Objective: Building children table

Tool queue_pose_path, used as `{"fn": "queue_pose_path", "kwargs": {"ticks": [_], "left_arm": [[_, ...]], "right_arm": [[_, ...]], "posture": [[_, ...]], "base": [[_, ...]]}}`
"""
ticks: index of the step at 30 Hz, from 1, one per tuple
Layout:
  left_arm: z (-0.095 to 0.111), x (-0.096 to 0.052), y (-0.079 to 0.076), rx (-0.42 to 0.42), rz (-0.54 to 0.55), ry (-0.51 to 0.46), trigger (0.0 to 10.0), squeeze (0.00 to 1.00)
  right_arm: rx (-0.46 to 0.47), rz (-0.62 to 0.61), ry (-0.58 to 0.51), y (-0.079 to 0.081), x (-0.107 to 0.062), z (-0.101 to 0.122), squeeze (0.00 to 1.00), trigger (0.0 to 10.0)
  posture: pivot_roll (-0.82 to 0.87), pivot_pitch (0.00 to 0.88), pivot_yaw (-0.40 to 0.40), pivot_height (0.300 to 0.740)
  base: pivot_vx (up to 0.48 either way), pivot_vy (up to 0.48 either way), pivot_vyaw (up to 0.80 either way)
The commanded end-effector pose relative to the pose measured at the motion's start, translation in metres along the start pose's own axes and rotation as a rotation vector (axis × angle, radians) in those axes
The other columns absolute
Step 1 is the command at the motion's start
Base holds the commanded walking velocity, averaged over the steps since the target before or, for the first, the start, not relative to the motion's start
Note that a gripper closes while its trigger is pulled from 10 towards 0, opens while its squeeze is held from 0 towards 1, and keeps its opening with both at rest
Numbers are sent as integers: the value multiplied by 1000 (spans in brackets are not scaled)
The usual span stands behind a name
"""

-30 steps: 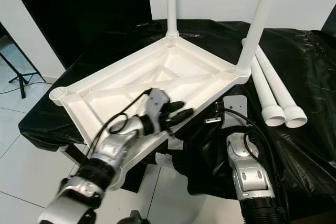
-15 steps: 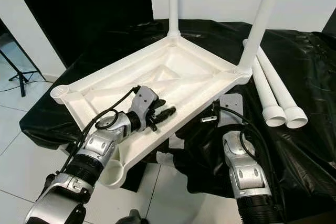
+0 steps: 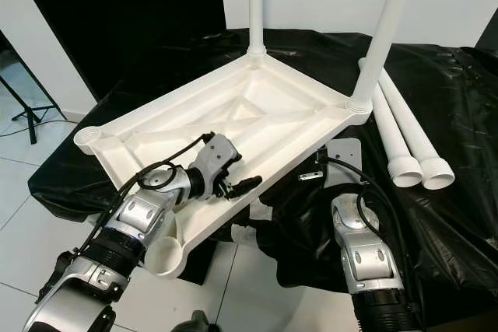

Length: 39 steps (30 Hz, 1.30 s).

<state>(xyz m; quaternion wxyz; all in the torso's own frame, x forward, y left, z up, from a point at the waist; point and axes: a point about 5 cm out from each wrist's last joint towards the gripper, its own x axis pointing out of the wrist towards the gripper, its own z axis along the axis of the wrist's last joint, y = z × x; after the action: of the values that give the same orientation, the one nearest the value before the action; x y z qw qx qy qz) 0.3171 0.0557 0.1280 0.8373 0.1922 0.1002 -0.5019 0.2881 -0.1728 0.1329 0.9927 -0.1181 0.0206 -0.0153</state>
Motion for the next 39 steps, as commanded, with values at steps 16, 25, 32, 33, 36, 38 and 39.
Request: {"fn": "queue_pose_path", "kwargs": {"ticks": [16,25,32,33,36,38,39], "left_arm": [[-9,32,-34,-2,-147,142,0,0],[3,50,-28,-108,-7,114,353,0],[4,56,-22,-124,69,125,9020,0],[4,56,-22,-124,69,125,9020,0],[2,56,-20,-116,73,133,9137,0],[2,57,-21,-113,70,133,9412,0],[2,57,-21,-110,64,133,9373,0]], "right_arm": [[20,8,34,2,-2,-4,0,10000],[20,-4,115,0,-15,-18,0,10000],[18,7,181,-1,-26,-29,0,10000],[18,7,181,-1,-26,-29,0,10000],[15,26,205,-1,-19,-37,0,10000],[-1,54,200,-1,-10,-38,0,10000],[-12,73,194,-1,-5,-38,0,10000]], "posture": [[138,0,29,740],[132,0,30,740],[114,0,42,740],[114,0,42,740],[112,0,46,740],[111,0,53,740],[111,0,53,740]], "base": [[0,0,0],[0,0,0],[0,0,0],[0,0,0],[0,0,0],[0,0,0],[0,0,0]]}}
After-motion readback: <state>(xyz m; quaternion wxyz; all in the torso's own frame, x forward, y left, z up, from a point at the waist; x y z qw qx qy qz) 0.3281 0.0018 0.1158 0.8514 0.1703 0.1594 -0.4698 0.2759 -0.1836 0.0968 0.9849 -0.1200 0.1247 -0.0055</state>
